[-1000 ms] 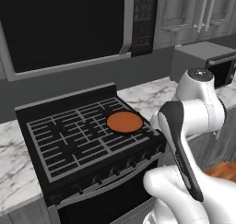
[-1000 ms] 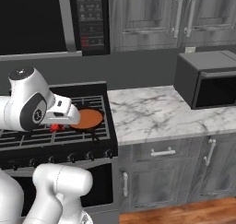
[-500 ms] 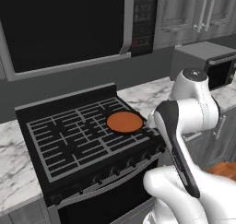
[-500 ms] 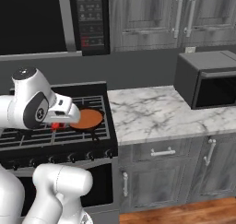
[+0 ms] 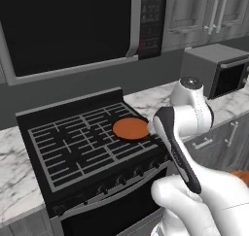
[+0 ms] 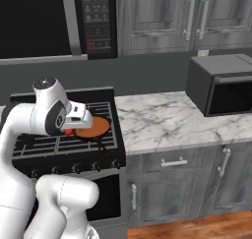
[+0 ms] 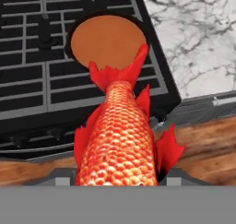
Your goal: Retrieve the fish from the fridge and place it on the saucepan with marinade on the stove.
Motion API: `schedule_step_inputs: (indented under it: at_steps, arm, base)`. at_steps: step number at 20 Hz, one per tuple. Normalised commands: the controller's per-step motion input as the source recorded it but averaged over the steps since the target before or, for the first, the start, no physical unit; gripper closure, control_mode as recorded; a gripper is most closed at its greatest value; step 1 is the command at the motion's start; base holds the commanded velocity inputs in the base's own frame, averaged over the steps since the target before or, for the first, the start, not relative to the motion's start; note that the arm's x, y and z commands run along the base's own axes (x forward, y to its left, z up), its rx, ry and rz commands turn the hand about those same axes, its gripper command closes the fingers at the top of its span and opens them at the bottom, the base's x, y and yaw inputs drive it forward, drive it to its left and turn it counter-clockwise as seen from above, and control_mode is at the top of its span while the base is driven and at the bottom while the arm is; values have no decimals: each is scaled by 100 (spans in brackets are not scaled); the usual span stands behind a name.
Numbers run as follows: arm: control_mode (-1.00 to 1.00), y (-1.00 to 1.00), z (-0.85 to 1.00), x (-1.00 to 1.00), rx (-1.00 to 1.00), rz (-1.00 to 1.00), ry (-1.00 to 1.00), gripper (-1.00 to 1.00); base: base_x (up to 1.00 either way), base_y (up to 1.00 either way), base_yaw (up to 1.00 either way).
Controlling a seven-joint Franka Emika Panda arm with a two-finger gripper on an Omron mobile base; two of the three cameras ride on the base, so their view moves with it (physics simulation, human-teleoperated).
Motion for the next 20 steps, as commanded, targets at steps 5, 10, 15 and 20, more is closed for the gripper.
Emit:
schedule_step_inputs:
  at_steps: [5,10,15,20]
  arm:
    - [-100,0,-25,83,0,3,0,100]
    - [-100,8,-25,92,0,0,0,100]
    - [-100,8,-28,74,0,0,0,100]
    - [-100,9,-35,59,0,1,0,100]
  base:
    - [0,0,0]
    - [0,0,0]
    - [0,0,0]
    - [0,0,0]
